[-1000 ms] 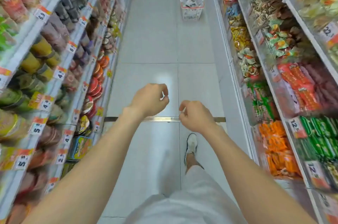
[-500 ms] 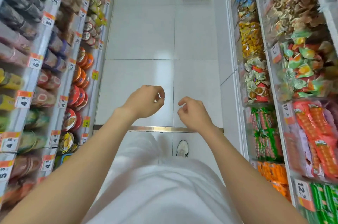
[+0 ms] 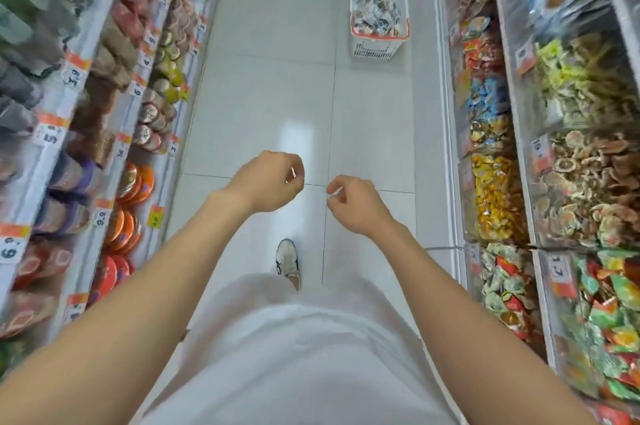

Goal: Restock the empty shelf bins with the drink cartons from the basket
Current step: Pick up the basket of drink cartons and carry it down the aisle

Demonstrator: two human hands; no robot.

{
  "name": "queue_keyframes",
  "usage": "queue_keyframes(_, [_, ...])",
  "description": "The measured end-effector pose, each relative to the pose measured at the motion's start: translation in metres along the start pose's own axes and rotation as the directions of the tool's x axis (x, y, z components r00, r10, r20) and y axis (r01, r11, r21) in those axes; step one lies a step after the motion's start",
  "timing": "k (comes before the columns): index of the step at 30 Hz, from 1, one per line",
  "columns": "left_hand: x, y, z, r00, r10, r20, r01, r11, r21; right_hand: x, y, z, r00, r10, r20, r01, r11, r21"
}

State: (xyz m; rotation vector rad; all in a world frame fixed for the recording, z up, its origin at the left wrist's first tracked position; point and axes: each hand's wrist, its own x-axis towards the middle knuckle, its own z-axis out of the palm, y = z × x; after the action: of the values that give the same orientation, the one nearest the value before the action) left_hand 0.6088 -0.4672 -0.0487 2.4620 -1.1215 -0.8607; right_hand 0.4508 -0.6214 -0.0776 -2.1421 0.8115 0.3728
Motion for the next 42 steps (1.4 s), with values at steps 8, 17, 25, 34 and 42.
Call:
queue_keyframes(8, [0.206,-0.005,-0.122,0.992,0.065,0.105,-0.062,0.998,-0.029,0.176,-0.043,-0.099,0.995,0.065,-0.077,-0.051,0.984,0.17])
queue_keyframes(17, [0.48,0.007,-0.255,0.983,0.097,0.159,-0.11,0.991,0.074,0.426,-0.077,-0.234,0.99,0.094,-0.108,-0.064,0.965,0.255])
queue_keyframes(25, [0.674,-0.022,-0.378,0.994,0.081,0.071,-0.084,0.996,0.039,0.648,-0.162,-0.345,0.996,0.054,-0.077,-0.045,0.991,0.123])
queue_keyframes(34, [0.91,-0.092,-0.512,0.977,0.168,0.132,-0.194,0.958,0.213,0.885,-0.245,-0.417,0.974,0.134,-0.182,-0.101,0.979,0.178])
queue_keyframes(42, [1.115,-0.044,-0.578,0.854,0.321,0.41,-0.473,0.807,0.354,0.996,-0.258,-0.493,0.875,0.345,-0.34,-0.208,0.902,0.379])
